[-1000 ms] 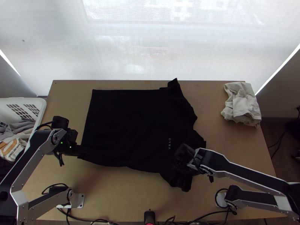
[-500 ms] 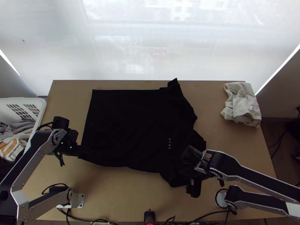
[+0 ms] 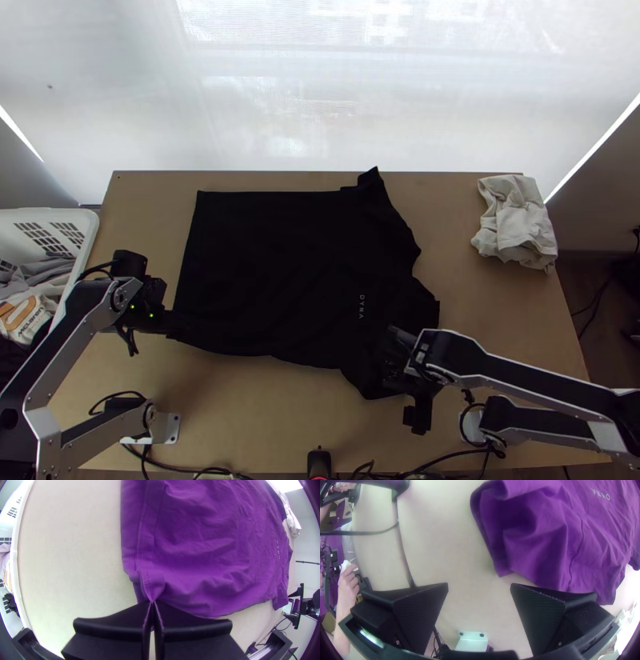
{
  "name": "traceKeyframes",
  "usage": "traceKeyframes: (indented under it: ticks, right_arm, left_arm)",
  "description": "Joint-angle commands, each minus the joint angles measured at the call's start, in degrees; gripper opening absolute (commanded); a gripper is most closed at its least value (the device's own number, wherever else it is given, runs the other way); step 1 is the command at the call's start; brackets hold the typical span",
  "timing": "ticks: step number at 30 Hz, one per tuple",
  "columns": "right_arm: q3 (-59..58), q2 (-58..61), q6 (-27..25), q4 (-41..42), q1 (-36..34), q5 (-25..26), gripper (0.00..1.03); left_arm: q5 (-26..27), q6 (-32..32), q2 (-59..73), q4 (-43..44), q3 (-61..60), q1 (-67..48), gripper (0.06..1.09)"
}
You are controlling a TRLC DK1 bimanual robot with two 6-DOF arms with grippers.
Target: Fold the t-shirt
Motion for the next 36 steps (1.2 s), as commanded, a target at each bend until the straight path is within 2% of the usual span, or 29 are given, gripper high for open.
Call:
traceKeyframes:
  ticks: [1, 6, 9, 15, 16, 20, 24, 26, 29, 36]
  right_arm:
    - [-0.5, 4.0, 0.3, 3.2, 0.2, -0.3, 0.87]
    - [-0.6, 7.0, 0.6, 6.5, -0.1, -0.3, 0.87]
    - [-0.6, 8.2, 0.8, 8.0, -0.6, -0.2, 0.79]
    - [-1.3, 10.8, 1.5, 10.5, -1.4, 1.3, 0.78]
    - [-1.3, 11.3, 1.7, 10.8, -1.4, 1.8, 0.74]
    - [-0.8, 11.6, 2.0, 12.2, -1.8, 2.3, 0.4]
    - [-1.1, 12.2, 2.0, 13.5, -2.2, 3.7, 0.24]
    - [-1.1, 12.3, 2.3, 13.9, -2.2, 4.0, 0.2]
    - [-1.0, 12.4, 2.8, 14.4, -2.1, 4.1, 0.03]
    - [1.3, 10.4, 2.9, 12.9, -2.3, 4.1, 0.03]
  left_arm:
    - [0.0, 0.0, 1.0, 1.2, 0.0, 0.1, 0.09]
    - [0.0, 0.3, 1.6, 1.9, 0.2, 0.1, 0.09]
    - [0.0, 0.5, 1.9, 2.2, 0.2, 0.1, 0.09]
    - [0.0, 0.7, 2.2, 2.5, 0.5, 0.1, 0.09]
    - [0.0, 0.7, 2.2, 2.5, 0.6, 0.1, 0.09]
    - [0.0, 0.7, 2.3, 2.5, 0.9, 0.1, 0.09]
    - [0.0, 0.7, 2.2, 2.5, 1.1, 0.1, 0.09]
    - [0.0, 0.7, 2.1, 2.4, 1.2, 0.1, 0.09]
    - [0.0, 0.7, 1.8, 2.4, 1.2, 0.1, 0.09]
    - [0.0, 0.6, 1.0, 1.8, 1.4, 0.2, 0.09]
